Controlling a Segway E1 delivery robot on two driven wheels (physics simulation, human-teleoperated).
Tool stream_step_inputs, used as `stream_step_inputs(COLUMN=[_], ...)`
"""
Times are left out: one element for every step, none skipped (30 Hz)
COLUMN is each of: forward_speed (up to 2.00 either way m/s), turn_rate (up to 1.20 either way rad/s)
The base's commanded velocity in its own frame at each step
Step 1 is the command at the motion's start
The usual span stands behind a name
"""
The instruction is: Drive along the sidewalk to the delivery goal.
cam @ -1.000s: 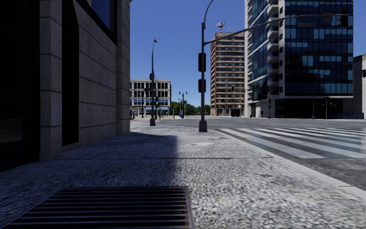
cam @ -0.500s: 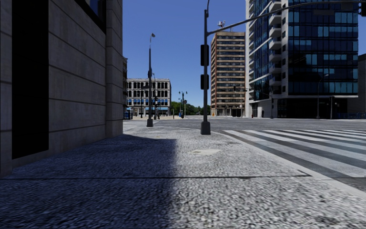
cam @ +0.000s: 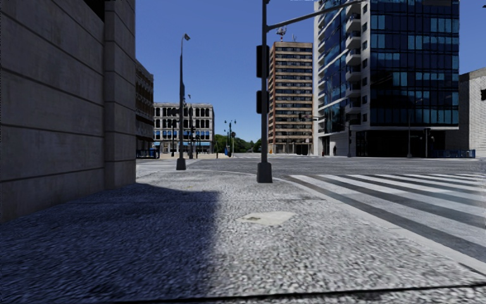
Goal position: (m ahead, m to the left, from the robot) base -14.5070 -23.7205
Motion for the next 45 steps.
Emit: stream_step_inputs(forward_speed=[1.79,1.79,1.70,1.66,1.65,1.65,1.65,1.65,1.65,1.65,1.65,1.65,1.65,1.65,1.65,1.65,1.65,1.66,1.70,1.70,1.76,1.77,1.77,1.77,1.77,1.77,1.77,1.77,1.77,1.77,1.77,1.77,1.77,1.77,1.77,1.77,1.77,1.77,1.77,1.77,1.77,1.77,1.77,1.77,1.77], turn_rate=[-0.51,-0.51,-0.51,-0.52,-0.52,-0.52,-0.52,-0.53,-0.53,-0.53,-0.53,-0.53,-0.53,-0.53,-0.53,-0.53,-0.53,-0.53,-0.53,-0.53,-0.53,-0.53,-0.53,-0.53,-0.53,-0.53,-0.53,-0.53,-0.53,-0.53,-0.53,-0.53,-0.53,-0.53,-0.53,-0.53,-0.53,-0.53,-0.53,-0.53,-0.53,-0.53,-0.53,-0.53,-0.53])
